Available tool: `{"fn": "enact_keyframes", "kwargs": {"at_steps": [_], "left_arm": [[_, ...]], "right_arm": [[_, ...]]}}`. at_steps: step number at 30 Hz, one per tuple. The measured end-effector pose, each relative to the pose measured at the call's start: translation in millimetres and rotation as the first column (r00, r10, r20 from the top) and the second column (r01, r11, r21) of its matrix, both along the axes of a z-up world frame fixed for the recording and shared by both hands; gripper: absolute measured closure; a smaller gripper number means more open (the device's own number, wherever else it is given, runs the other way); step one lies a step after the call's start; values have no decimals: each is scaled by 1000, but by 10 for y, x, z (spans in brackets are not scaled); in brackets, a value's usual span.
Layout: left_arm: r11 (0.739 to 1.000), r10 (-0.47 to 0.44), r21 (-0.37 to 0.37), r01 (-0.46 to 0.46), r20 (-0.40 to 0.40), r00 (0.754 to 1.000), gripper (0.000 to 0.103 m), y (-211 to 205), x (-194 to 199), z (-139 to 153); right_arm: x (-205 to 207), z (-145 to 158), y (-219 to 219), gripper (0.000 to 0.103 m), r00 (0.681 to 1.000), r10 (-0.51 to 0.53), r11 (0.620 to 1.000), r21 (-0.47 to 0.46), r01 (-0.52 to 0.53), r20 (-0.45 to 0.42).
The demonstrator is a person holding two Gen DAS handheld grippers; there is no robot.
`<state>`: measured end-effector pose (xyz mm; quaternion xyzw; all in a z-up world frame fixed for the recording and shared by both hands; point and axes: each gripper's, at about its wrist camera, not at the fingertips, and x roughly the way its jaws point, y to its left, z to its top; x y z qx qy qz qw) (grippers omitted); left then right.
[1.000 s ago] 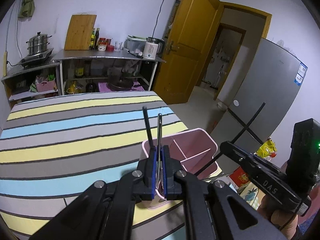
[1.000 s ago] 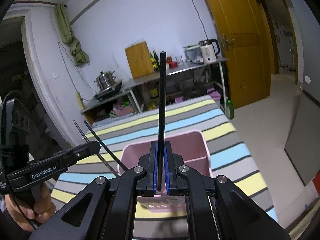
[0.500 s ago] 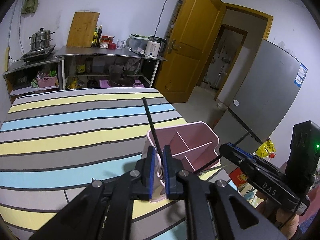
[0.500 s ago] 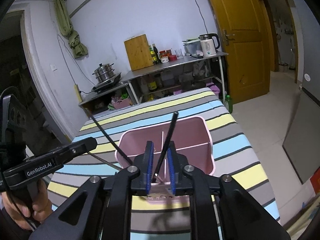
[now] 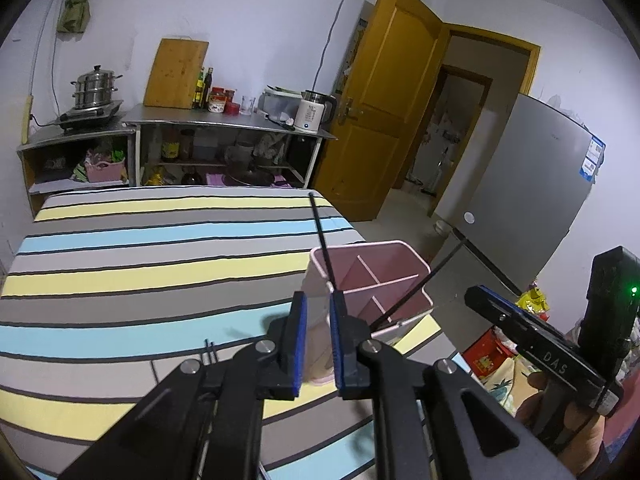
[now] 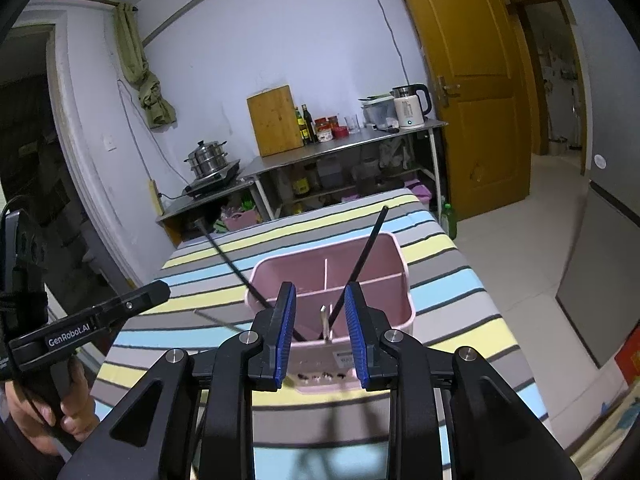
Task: Organize utensils
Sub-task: 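Drop the chopsticks into the pink basket and open both tools, then move the open left tool toward the wooden chopsticks while the right tool returns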
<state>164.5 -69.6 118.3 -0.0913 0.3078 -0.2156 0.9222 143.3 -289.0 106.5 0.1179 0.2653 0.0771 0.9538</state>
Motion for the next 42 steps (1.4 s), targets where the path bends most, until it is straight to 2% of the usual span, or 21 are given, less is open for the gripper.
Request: {"fn": "enact_keyframes", "kwargs": {"at_steps": [6,18,30,42], "left_arm": [[999,28,30,-28,17,999,91,164,-280,-108],[993,95,70,-95,8,995,91,525,-727,-445],[986,158,69,-152,-97,983,91,842,-853,-867],[975,208,117,-187,-213,955,85,931,-671,-1396]], "right_arm": [[-250,-79,175,77,999,38,999,-23,-38,4],[-584,-384,565,77,992,115,992,-46,-118,-51],[-627,-676,812,77,976,170,984,-33,-175,-133],[-544,-811,974,77,961,216,973,-38,-226,-173]]}}
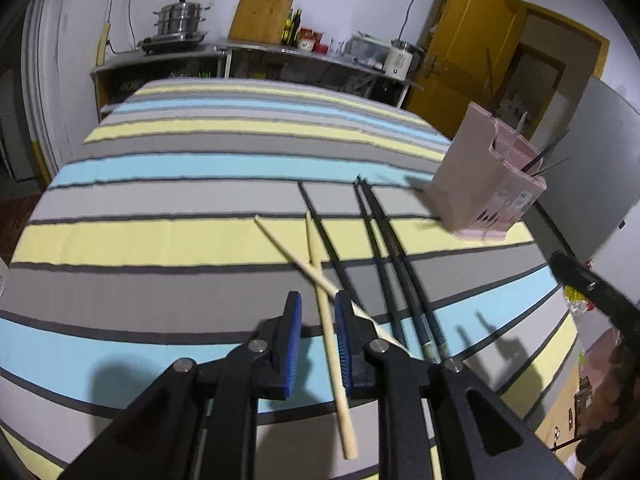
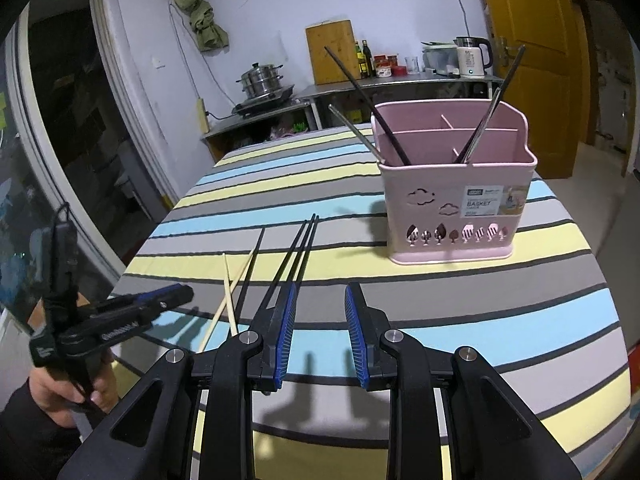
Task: Organize utensils
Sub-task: 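Move the open left tool toward the wooden chopsticks while the right tool returns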
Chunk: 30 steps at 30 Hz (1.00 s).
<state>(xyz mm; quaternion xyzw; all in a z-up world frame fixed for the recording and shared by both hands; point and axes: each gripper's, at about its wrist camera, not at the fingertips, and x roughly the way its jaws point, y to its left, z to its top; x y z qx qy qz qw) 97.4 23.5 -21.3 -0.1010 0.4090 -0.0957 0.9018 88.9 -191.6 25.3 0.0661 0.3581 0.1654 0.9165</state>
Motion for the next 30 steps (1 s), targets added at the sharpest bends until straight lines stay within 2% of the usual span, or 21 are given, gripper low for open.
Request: {"fn": "enact_keyframes", "kwargs": {"at_steps": [10,17,21,30], "left_arm": [[1000,-11,16,12,-43,999,85,-64,142,-221],[995,-26,99,28,-22,999,83,-156,198,-215],[993,16,116,-13,-22,1000,90,-90,179,-210],[983,132,131,-127,-35,991,93,323,59,-215]], "right_arm": [[73,-94,78,77,999,24,1000,-6,-24,-30],[116,-135,123,77,999,28,1000,-8,-29,-45],[146,-138,181,77,998,41,999,-13,-41,-47],[230,-186,429,77,992,111,993,-22,-112,-54]]}}
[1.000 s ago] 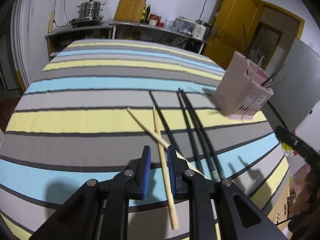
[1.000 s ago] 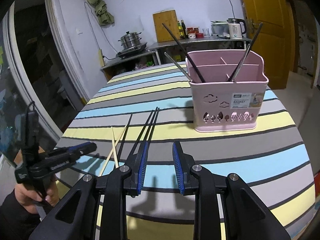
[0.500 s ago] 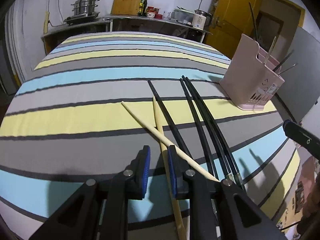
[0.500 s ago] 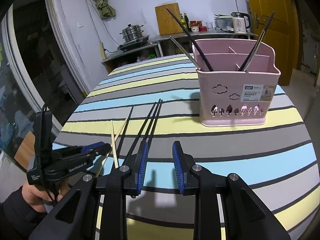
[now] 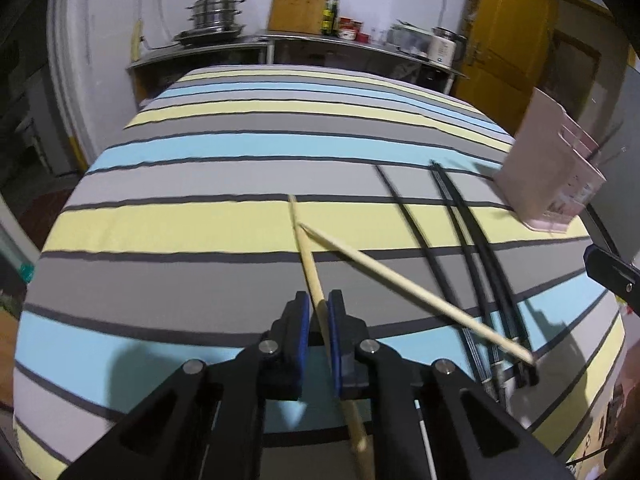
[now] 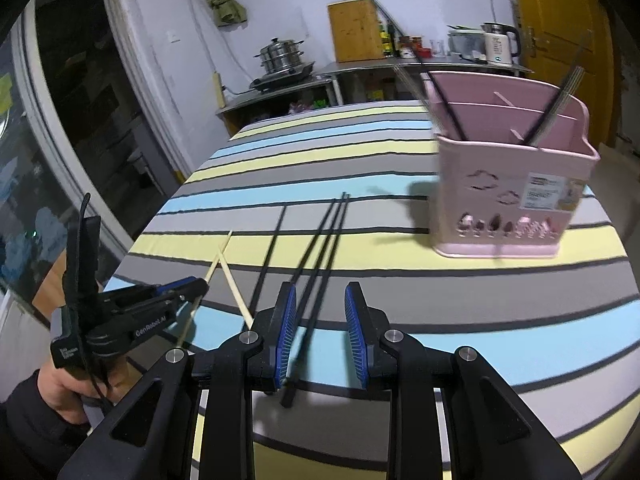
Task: Organize utensils
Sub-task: 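Move the open left tool toward the wooden chopsticks while the right tool returns, then close the right tool on a wooden chopstick while the left tool grasps another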
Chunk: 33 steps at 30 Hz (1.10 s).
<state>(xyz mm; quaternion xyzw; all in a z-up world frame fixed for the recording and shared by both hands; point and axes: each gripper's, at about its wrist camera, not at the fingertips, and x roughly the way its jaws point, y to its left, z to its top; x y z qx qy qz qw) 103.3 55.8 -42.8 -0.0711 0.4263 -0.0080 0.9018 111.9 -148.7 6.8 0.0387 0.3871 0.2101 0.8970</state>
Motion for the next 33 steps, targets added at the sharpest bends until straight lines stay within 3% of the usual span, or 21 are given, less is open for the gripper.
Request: {"fn": "enact_keyframes", "kwargs": {"at_steps": [6,17,27,33], "left_arm": [[998,56,-33,-57,-18,998,93,350,-92,-6],[983,90,-155,-99,-66,994,93,633,112,-26],[985,64,-159,-73,-57,996,92,662,278,-52],[990,50,-132,-57,-60,997,92,673,390,-44]], "right_arm": [[126,-23,346,77,993,114,993,-30,-114,1],[488,-400,1203,77,935,345,930,-102,-353,-84],[670,-593,1493,78,901,413,890,-151,-431,-135],[726,-639,1579,81,899,415,882,-180,-435,-139]]}}
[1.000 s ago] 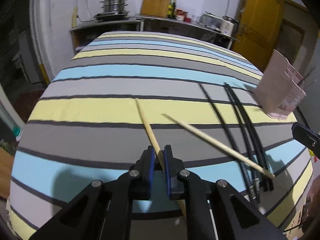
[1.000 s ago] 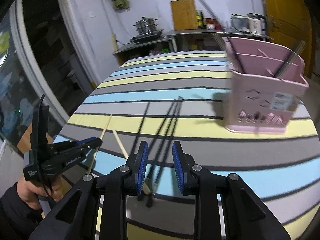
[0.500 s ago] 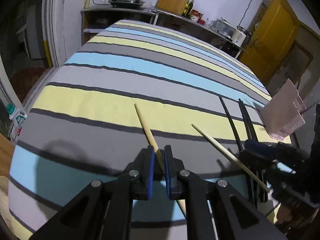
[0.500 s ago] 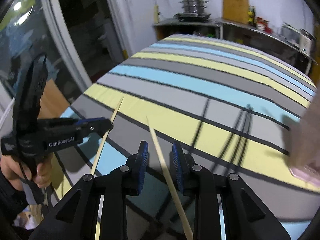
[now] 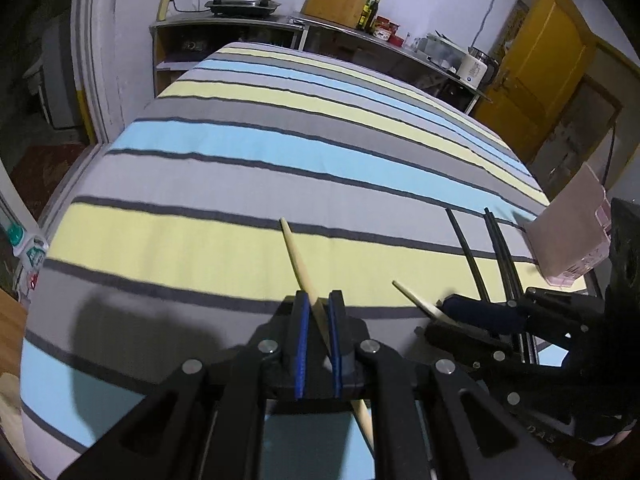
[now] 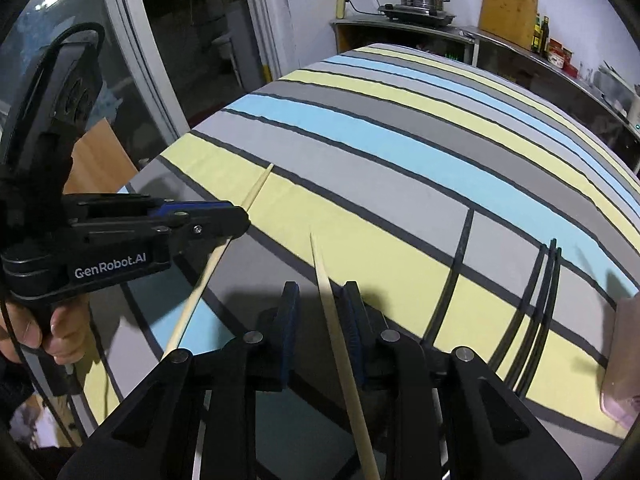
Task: Organize utensils
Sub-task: 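Close the right tool on a wooden chopstick while the left tool grasps another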
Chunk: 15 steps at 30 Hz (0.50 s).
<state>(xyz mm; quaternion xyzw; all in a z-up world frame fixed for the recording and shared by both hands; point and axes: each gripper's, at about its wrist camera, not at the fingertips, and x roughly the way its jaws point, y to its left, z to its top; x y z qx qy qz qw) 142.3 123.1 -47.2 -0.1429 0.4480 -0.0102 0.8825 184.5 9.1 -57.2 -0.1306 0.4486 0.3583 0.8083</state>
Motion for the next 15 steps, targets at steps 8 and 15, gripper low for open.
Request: {"fn": "enact_keyframes", "kwargs": {"at_steps": [8,15], "left_arm": [[996,-40,76,41,-8,999,92,-38,176,13],[993,-55,98,58,-38,998,94,-48,283,47]], "right_arm": [[30,-8,29,96,1000,-8,999,-37,9,20],[35,86,-51,96,999,-33,999,-7,33,16]]}}
